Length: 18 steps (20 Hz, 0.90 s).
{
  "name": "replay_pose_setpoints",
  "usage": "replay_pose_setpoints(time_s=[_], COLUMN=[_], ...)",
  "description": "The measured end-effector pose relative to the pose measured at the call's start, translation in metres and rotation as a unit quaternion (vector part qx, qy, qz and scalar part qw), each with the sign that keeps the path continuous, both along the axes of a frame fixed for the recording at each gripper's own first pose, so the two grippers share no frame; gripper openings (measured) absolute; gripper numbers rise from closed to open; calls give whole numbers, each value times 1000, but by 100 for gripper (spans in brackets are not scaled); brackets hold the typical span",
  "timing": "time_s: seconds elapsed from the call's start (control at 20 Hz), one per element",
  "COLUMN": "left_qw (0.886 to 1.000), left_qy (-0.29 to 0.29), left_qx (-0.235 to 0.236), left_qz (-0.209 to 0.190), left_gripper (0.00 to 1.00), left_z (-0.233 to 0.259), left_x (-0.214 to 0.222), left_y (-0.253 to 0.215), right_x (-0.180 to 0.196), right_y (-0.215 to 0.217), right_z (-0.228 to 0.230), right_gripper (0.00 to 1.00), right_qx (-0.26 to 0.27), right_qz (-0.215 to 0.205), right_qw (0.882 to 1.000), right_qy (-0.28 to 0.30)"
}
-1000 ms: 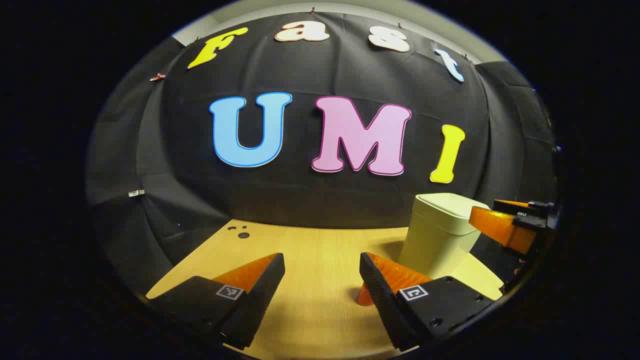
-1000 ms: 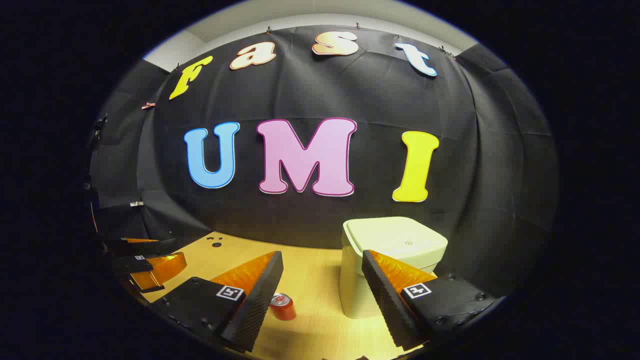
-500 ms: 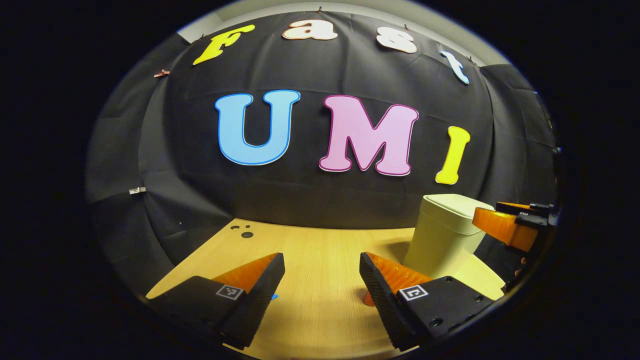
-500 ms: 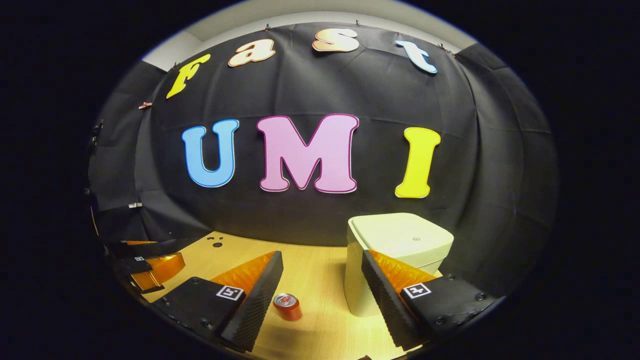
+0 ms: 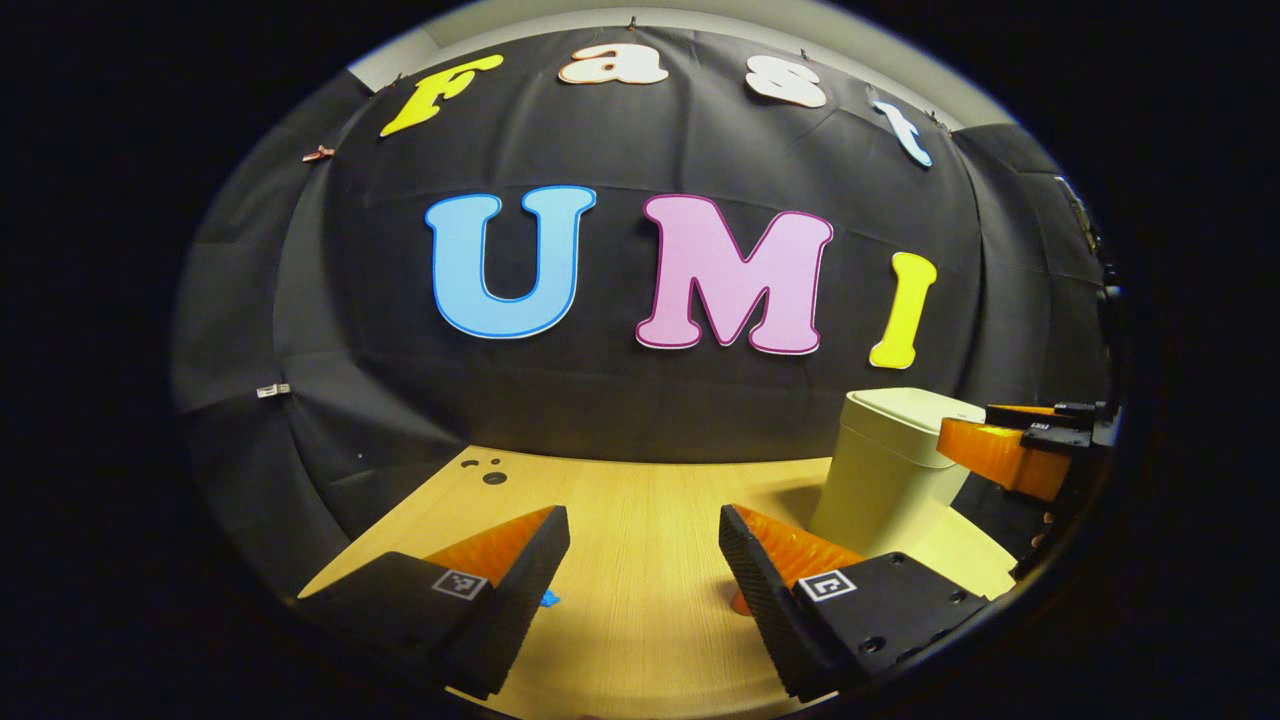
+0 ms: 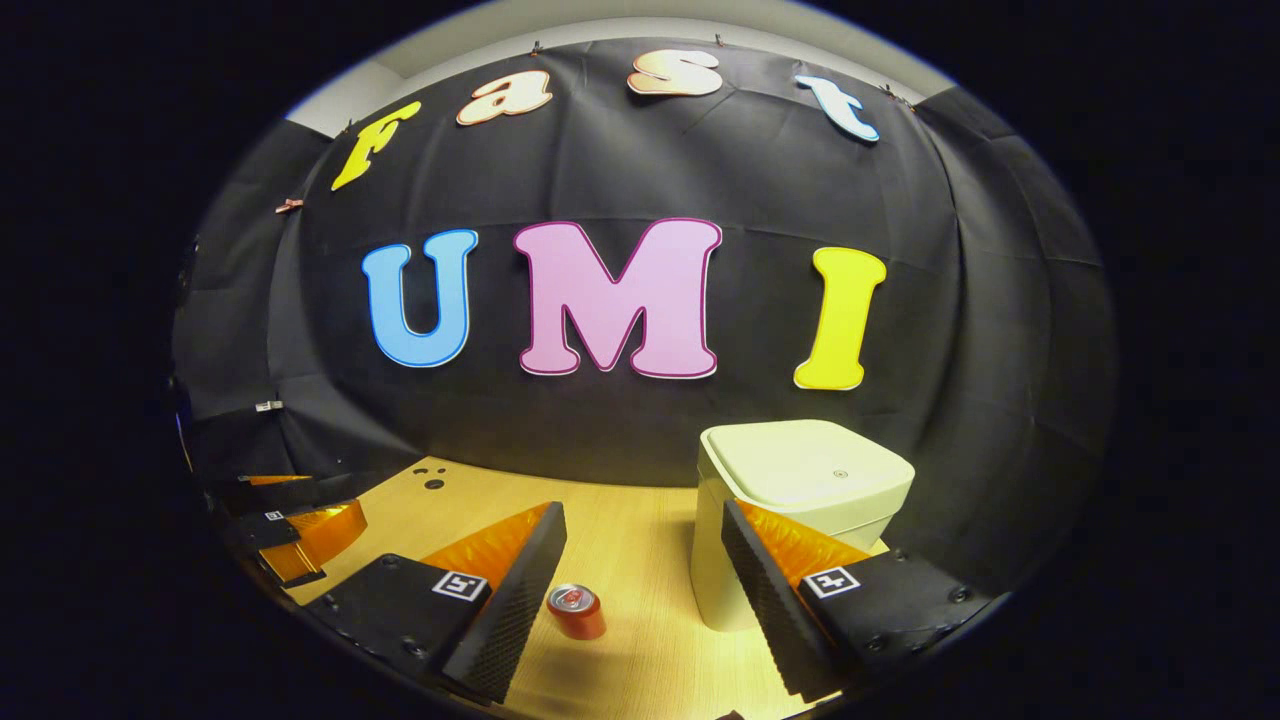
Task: Press the lid of the desktop garbage bin to open it, pick up the crumpled paper on the desktop and throw it into the bin, then pick up the pop can on the desktop and drop it into the bin, and finally close the garbage bin lid.
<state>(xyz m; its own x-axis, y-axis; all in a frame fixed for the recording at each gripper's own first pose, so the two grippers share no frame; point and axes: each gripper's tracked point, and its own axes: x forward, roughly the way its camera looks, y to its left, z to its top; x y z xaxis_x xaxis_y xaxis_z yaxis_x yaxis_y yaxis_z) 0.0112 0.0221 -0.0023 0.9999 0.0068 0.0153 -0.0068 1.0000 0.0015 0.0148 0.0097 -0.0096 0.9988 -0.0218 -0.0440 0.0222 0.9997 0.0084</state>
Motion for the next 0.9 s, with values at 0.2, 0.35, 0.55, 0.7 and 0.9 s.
replay_pose_setpoints(time_s=[0.2, 0.35, 0.55, 0.7, 0.9], left_qw=[1000, 1000, 1000, 1000, 1000], left_qy=[4, 6, 1, 4, 5], left_qx=[-1, 2, 6, 3, 3], left_qz=[-5, -12, -17, -16, -11], left_gripper=[97, 97, 97, 97, 97], left_z=[-3, -3, -1, -4, -5], left_x=[1, 2, 3, 5, 5], left_y=[-2, -7, -10, -8, -6], right_x=[2, 6, 8, 13, 18], right_y=[-4, -8, -13, -9, -15], right_z=[6, 8, 16, 18, 5], right_gripper=[98, 81, 47, 34, 24], right_qx=[2, -6, -41, -39, -5], right_qz=[-6, -4, 2, 23, 23], right_qw=[1000, 1000, 999, 999, 998], right_qy=[-1, 5, 6, 14, 58])
